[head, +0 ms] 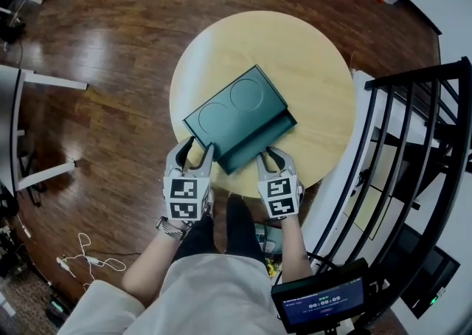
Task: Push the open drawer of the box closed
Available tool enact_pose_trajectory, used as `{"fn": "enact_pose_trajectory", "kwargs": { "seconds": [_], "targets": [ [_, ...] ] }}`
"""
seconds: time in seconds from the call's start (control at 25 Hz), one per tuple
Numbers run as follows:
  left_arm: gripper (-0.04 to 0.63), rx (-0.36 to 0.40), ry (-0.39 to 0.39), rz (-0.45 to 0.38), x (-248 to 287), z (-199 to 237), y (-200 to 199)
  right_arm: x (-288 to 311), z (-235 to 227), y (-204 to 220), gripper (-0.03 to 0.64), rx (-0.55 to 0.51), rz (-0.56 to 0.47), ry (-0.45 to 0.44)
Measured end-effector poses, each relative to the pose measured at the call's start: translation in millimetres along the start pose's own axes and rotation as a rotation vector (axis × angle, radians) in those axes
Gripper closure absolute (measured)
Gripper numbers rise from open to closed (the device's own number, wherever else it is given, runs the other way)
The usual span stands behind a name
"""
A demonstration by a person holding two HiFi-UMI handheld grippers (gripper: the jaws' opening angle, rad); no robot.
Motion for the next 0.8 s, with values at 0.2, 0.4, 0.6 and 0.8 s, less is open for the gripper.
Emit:
{"fn": "enact_pose_trajectory", "kwargs": {
  "seconds": [0.2,0.4,0.6,0.8],
  "targets": [
    [0.394,0.004,-0.012,-0.016,-2.4,-0.3,-3.4,5.4,1.9,-10.3,0.537,-0.003,-0.017,-0.012],
    [0.397,-0.004,0.013,0.005,-2.8,-4.5,-2.7,11.1,3.4,-16.8,0.538,-0.018,-0.018,-0.023],
    [0.397,-0.018,0.027,0.016,1.1,-6.4,-4.2,20.1,1.1,-23.6,0.538,-0.019,-0.021,-0.030],
    [0.399,-0.025,0.029,0.021,2.6,-8.6,-4.8,25.8,0.8,-29.3,0.538,-0.029,-0.017,-0.037]
  ]
}}
Point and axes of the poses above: the fingertips, and each gripper's own axes: x forward along the fingers, z to its left, y out of its underside, the point moved 6 cm from there along -x, backward along the fingers, and after that the axes turned 7 degrees about x, right-handed, at the moved point
